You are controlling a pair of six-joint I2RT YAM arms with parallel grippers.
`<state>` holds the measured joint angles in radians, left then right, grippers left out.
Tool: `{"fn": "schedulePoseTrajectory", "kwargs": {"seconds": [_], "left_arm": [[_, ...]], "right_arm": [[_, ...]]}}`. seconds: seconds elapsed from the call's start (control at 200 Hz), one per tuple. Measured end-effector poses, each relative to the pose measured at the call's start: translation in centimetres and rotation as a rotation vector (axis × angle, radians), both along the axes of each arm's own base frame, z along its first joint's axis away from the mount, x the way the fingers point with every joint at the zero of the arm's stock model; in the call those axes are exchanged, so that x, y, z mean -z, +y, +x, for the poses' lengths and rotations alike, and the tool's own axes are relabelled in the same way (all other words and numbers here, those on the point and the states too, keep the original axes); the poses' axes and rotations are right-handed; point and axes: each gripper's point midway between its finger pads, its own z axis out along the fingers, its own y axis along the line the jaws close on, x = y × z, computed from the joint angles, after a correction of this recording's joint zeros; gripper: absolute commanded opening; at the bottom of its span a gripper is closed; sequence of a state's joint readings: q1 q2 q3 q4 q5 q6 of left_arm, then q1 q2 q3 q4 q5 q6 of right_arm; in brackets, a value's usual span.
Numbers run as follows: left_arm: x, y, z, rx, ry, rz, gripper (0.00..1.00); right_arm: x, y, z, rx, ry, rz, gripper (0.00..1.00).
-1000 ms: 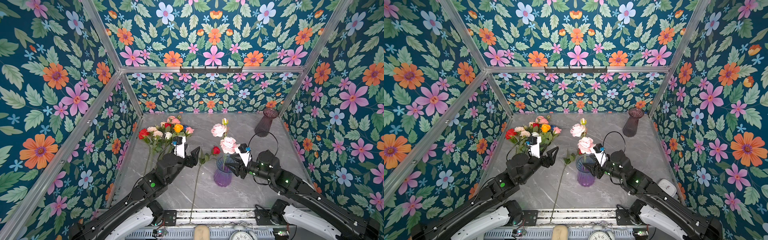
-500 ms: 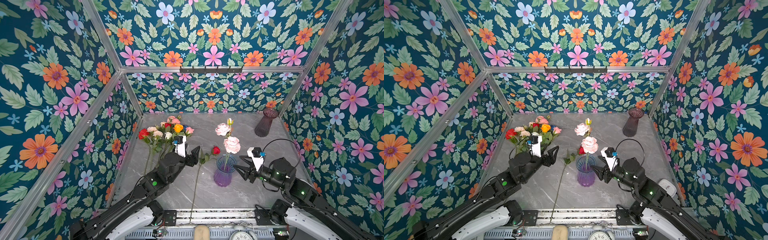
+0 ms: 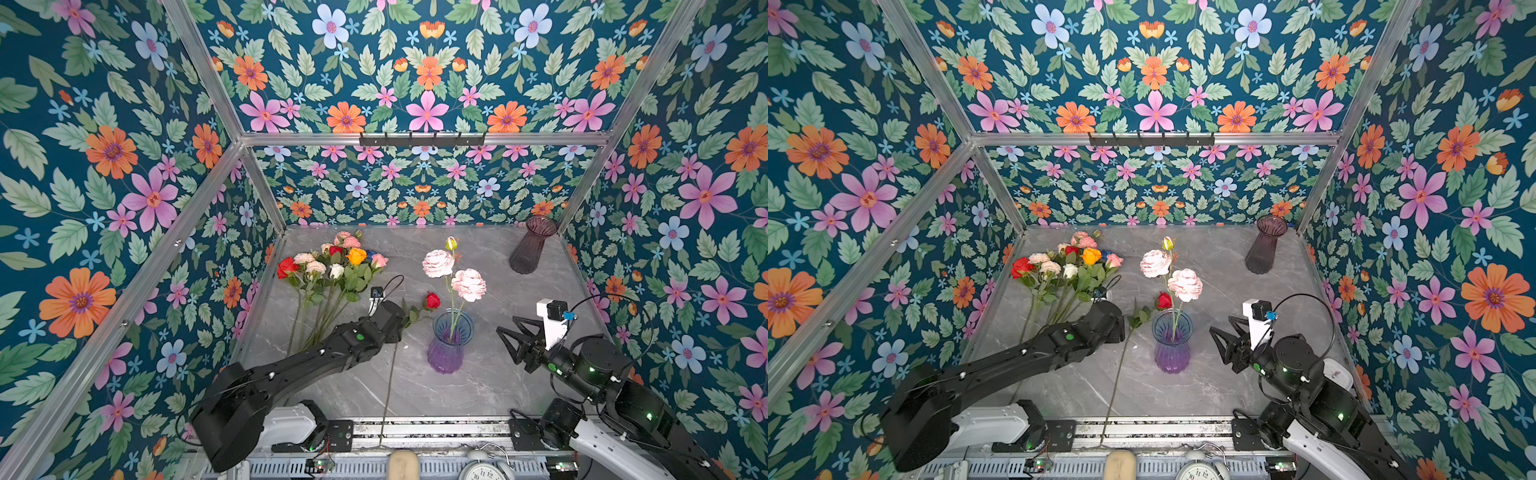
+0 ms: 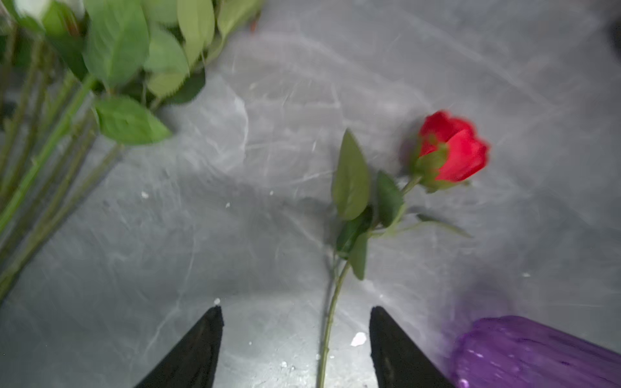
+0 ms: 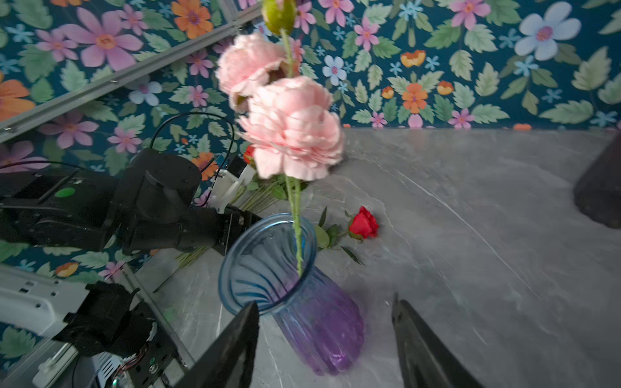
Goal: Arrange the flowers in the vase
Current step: 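Grasp the loose red rose stem with the left gripper while the right gripper withdraws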
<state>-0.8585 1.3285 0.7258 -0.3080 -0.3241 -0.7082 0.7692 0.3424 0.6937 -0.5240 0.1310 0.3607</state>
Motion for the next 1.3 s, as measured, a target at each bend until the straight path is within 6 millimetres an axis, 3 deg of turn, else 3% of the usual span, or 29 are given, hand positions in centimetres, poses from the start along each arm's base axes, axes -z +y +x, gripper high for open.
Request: {"fn": "schedulePoseTrajectory", "kwargs": {"seconds": [0.1,0.245,0.47,0.775,0.925,1.06,1.215,1.3], "left_arm": [[2.9,0.0,-0.7,-0.006,0.087,0.036,0.63],[5.0,-0.2,-1.2,-0.007,0.143,0.047,0.63],[6.2,-1.5,-1.0,0.023,0.174,0.036,0.53],[6.1,-3.8,-0.4,0.115,0.173,0.001,0.46],[6.4,-4.5,0.3,0.140,0.168,0.029,0.24],[6.6,-4.9,1.0,0.147,0.147,0.036,0.23],[6.7,-4.8,1.3,0.151,0.129,0.051,0.00],[6.5,-4.7,1.3,0.153,0.126,0.053,0.00]], "right_arm": [[1.3,-1.0,0.2,0.056,0.049,-0.025,0.65],[2.6,-1.6,0.4,0.098,0.094,-0.059,0.65],[3.5,-2.0,0.5,0.121,0.116,-0.088,0.65],[3.9,-2.0,0.6,0.151,0.165,-0.029,0.64],[3.5,-2.1,0.6,0.160,0.164,-0.008,0.64],[3.2,-2.4,0.5,0.167,0.153,0.001,0.64],[3.0,-2.7,0.5,0.178,0.144,0.004,0.64],[3.0,-2.7,0.5,0.178,0.144,0.005,0.64]]}}
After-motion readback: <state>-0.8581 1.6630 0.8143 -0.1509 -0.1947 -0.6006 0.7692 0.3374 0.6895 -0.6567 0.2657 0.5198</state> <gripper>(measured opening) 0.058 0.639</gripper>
